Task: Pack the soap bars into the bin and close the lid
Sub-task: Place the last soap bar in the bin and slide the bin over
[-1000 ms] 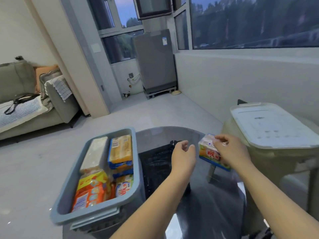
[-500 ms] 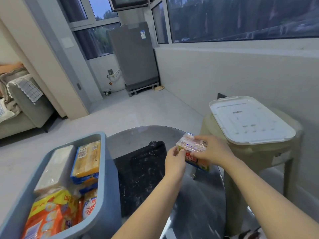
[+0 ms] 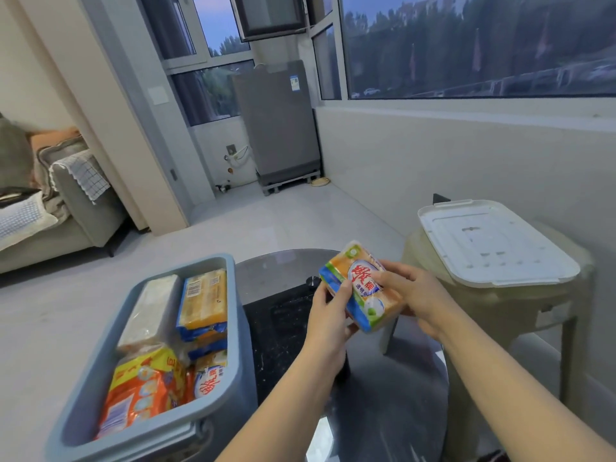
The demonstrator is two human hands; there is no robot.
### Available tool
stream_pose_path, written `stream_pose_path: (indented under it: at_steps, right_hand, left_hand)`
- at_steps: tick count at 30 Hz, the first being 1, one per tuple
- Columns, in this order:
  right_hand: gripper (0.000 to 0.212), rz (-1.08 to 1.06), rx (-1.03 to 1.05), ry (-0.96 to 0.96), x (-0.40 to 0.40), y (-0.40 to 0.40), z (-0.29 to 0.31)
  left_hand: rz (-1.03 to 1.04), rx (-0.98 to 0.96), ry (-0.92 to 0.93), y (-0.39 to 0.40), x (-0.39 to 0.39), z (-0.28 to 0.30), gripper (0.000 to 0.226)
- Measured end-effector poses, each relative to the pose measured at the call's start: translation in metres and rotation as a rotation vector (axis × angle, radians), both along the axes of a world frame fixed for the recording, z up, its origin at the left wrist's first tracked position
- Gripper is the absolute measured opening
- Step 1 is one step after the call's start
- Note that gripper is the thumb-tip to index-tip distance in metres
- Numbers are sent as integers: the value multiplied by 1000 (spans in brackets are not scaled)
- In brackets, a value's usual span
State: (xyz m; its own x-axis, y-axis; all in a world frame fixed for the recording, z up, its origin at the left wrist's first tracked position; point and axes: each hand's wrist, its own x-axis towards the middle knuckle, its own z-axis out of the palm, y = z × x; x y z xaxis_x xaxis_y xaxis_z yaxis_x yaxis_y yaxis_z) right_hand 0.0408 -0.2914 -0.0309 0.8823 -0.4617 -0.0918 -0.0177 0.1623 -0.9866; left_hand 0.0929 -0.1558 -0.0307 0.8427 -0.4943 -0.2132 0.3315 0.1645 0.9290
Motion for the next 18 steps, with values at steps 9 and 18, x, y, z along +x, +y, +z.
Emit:
stream_pose_path:
  at_steps: [9,18]
  right_hand:
    - [61,203,90,-222,-13,50,32]
    - [57,234,12,-298,-3,121,75]
  left_hand:
    - [65,-210,-156,53,-17,52,62]
    - [119,-191,-249,119,-12,86,34]
